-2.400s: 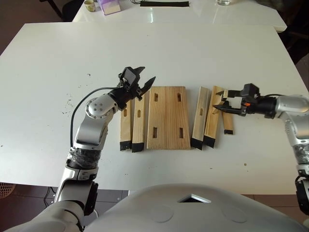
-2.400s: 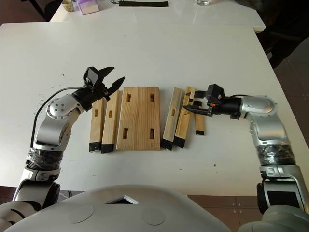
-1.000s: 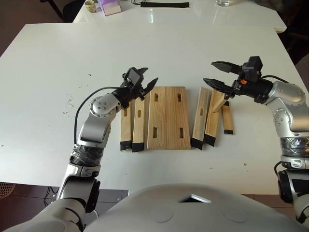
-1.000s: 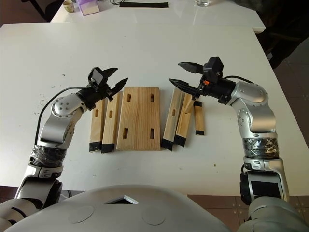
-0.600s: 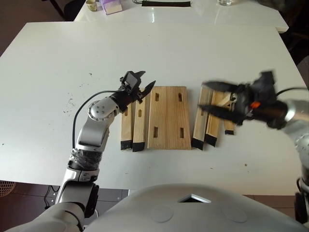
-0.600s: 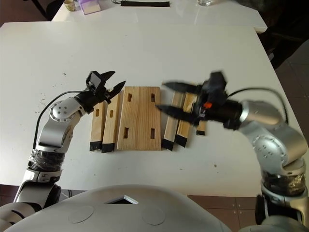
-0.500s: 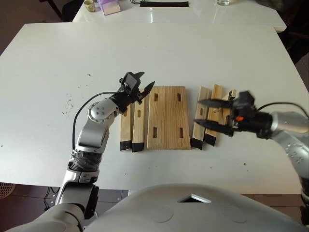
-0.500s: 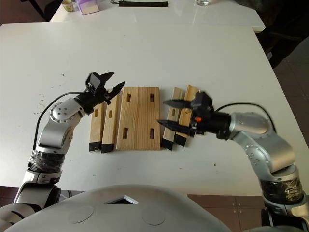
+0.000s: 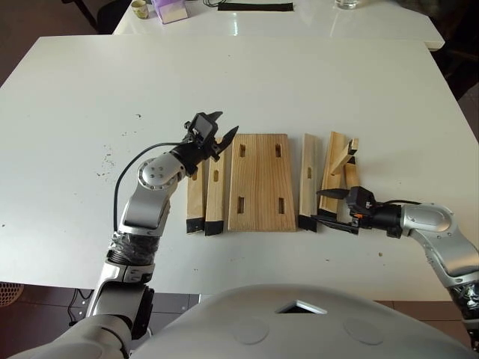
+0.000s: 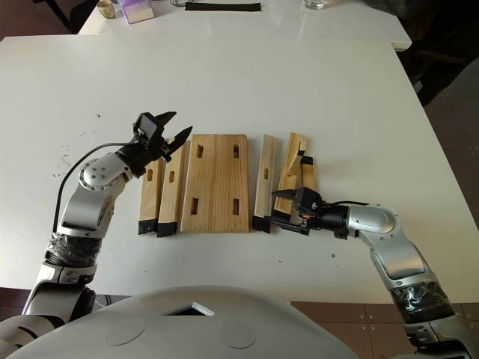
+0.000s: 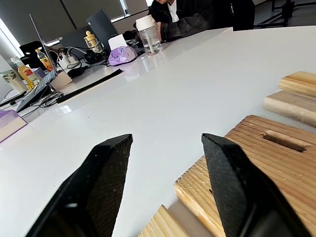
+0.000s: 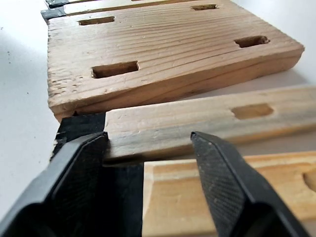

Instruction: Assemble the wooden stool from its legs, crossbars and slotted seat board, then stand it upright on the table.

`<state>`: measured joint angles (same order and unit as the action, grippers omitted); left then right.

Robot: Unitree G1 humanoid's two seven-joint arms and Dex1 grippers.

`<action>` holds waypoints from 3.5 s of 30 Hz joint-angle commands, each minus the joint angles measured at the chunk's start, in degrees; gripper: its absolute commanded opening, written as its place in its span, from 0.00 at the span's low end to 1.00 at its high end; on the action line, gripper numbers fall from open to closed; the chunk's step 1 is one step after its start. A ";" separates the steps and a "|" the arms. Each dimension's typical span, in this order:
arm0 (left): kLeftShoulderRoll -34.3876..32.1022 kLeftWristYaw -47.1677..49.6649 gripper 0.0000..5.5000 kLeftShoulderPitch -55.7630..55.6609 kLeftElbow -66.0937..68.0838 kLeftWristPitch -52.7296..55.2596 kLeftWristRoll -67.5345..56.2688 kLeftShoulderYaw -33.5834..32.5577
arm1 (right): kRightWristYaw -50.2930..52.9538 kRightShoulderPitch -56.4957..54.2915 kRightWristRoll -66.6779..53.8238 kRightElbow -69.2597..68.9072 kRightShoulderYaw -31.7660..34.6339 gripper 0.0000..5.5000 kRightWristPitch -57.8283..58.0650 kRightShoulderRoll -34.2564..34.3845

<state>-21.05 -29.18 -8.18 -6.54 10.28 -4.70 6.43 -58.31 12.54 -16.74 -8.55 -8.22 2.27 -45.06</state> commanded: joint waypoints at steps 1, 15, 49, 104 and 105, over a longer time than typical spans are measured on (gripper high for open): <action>0.06 0.55 0.47 0.85 -0.43 -0.19 0.70 0.07 | -2.35 0.81 2.22 1.89 1.24 0.57 0.98 -3.83; 1.00 2.55 0.47 3.89 -1.41 -0.54 2.10 0.33 | -4.89 1.67 0.09 -0.59 7.45 0.57 -0.24 -8.63; 1.91 5.62 0.47 8.46 -5.04 -0.36 3.86 0.32 | 36.68 13.23 2.35 -25.31 10.50 0.50 27.12 14.88; -6.77 -13.40 0.74 -3.90 -22.76 37.82 -57.66 -16.78 | 12.66 -8.59 -43.18 -29.78 27.66 0.37 37.40 6.45; -6.86 -12.96 0.74 -4.95 -22.48 38.49 -59.76 -17.03 | 10.29 -8.76 -45.39 -29.40 28.21 0.37 38.16 4.77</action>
<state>-26.97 -42.62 -10.78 -28.87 46.52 -60.08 -9.65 -44.08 4.99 -57.26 -38.68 18.38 38.31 -36.87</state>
